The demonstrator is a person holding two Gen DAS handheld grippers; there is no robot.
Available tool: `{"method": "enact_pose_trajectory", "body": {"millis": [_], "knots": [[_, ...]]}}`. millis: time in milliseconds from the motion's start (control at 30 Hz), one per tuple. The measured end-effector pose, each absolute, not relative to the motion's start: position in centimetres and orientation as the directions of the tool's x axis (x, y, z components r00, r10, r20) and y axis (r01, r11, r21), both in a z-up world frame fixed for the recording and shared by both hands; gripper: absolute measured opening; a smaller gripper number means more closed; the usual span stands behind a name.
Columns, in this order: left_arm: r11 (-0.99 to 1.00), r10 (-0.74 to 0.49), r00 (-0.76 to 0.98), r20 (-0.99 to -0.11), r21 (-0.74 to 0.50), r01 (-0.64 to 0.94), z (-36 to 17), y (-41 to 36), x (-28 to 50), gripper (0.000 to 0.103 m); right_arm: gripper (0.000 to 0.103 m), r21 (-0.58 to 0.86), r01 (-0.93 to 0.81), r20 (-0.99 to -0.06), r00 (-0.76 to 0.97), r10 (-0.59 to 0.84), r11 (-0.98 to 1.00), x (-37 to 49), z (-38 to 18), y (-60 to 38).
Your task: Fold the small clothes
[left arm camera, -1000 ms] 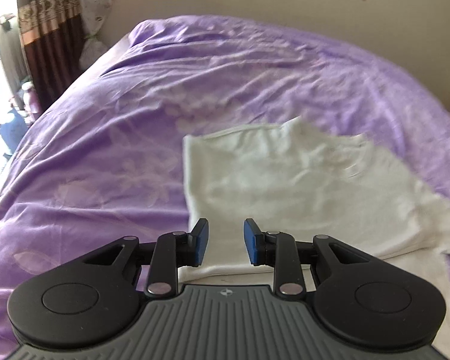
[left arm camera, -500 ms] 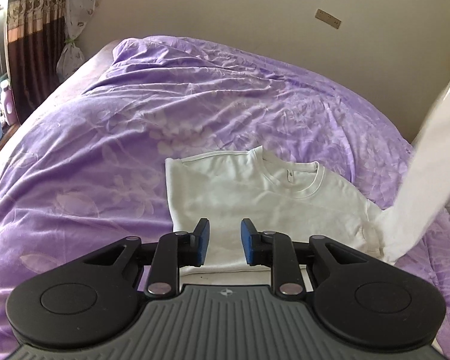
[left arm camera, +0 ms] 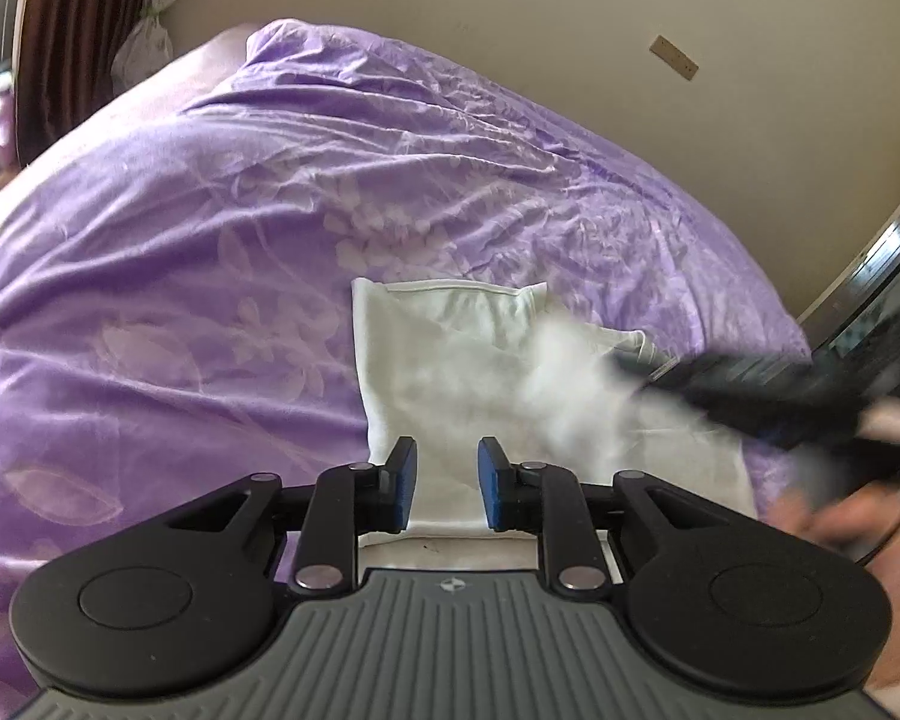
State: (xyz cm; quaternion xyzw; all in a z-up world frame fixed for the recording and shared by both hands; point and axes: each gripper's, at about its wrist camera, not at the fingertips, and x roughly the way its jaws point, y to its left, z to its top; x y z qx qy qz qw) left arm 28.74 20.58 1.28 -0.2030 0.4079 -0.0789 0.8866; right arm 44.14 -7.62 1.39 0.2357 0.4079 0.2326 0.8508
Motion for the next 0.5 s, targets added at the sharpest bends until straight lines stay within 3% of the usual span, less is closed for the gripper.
{"method": "enact_pose_trajectory", "body": {"millis": [200, 233, 300, 400, 500], "knots": [[0.908, -0.306, 0.642, -0.703, -0.418, -0.026, -0.2, 20.7, 29.7, 0.030, 0.009, 0.586, -0.211, -0.666, 0.424, 0.614, 0.782, 43.8, -6.4, -2.4], [0.900, -0.319, 0.634, -0.705, -0.434, -0.030, -0.5, 20.8, 30.0, 0.031, 0.013, 0.585, -0.215, -0.670, 0.414, 0.616, 0.782, 43.7, -6.9, -2.2], [0.886, -0.337, 0.621, -0.707, -0.462, -0.046, -1.0, 21.0, 30.5, 0.032, 0.034, 0.587, -0.220, -0.673, 0.402, 0.621, 0.779, 43.8, -7.1, -2.1], [0.864, -0.366, 0.606, -0.707, -0.500, -0.061, -1.9, 21.0, 31.3, 0.035, 0.034, 0.543, -0.250, -0.683, 0.424, 0.595, 0.802, 43.8, -6.3, -3.1], [0.862, -0.365, 0.606, -0.707, -0.502, -0.067, -2.9, 20.2, 32.5, 0.050, 0.035, 0.478, -0.251, -0.707, 0.459, 0.538, 0.842, 44.4, -4.3, -6.4]]}}
